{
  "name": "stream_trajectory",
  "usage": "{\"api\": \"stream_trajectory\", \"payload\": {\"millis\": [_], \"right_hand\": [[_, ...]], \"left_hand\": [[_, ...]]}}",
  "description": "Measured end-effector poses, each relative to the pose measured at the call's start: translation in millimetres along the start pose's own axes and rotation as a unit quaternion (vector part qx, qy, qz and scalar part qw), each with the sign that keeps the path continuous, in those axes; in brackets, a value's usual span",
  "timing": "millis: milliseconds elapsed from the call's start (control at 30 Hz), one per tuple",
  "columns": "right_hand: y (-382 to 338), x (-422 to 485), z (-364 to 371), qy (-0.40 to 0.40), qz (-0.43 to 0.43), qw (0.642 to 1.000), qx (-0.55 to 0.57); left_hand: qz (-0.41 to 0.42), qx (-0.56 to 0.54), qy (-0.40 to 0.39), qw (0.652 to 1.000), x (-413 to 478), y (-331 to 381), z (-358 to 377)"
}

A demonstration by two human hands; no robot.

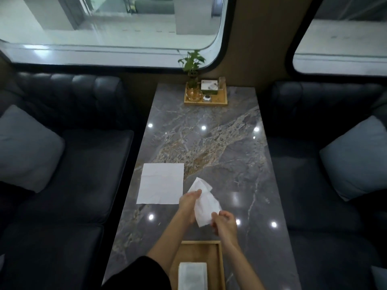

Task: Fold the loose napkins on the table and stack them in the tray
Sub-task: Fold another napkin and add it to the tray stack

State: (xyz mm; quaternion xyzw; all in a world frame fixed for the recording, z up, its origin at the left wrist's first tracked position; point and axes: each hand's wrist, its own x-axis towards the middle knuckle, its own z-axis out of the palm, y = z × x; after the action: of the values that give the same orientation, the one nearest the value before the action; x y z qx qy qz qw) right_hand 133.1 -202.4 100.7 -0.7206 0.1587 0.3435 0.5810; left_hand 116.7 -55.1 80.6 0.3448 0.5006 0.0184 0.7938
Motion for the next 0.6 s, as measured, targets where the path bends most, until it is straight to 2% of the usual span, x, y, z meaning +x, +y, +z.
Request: {"api": "stream_trajectory", "payload": {"millis": [100,167,267,433,500,600], "right_hand": [[7,-14,-21,-0.032,0.014,0.999,-0.015],[4,-20,-38,-0.02,0.018,1.0,-0.001],[-19,-36,-54,-0.036,-0.039,0.998,0.014],[-77,-87,-36,-0.188,-0.11,0.974,0.068],[-94,-111,-20,-0.252,-0.128,0.956,0.074],[-111,-141,0,-0.302,-0.15,0.937,0.095]], "left_hand": [[0.101,0.117,0.012,0.988,-39,27,4],[0.153,0.199,-0.016,0.968,-79,51,6],[0.209,0.273,-0.075,0.936,-148,84,2],[0.284,0.251,-0.122,0.917,-255,128,-13],[0.308,0.233,-0.123,0.914,-286,139,-26],[0.348,0.221,-0.1,0.906,-318,144,-46]]}}
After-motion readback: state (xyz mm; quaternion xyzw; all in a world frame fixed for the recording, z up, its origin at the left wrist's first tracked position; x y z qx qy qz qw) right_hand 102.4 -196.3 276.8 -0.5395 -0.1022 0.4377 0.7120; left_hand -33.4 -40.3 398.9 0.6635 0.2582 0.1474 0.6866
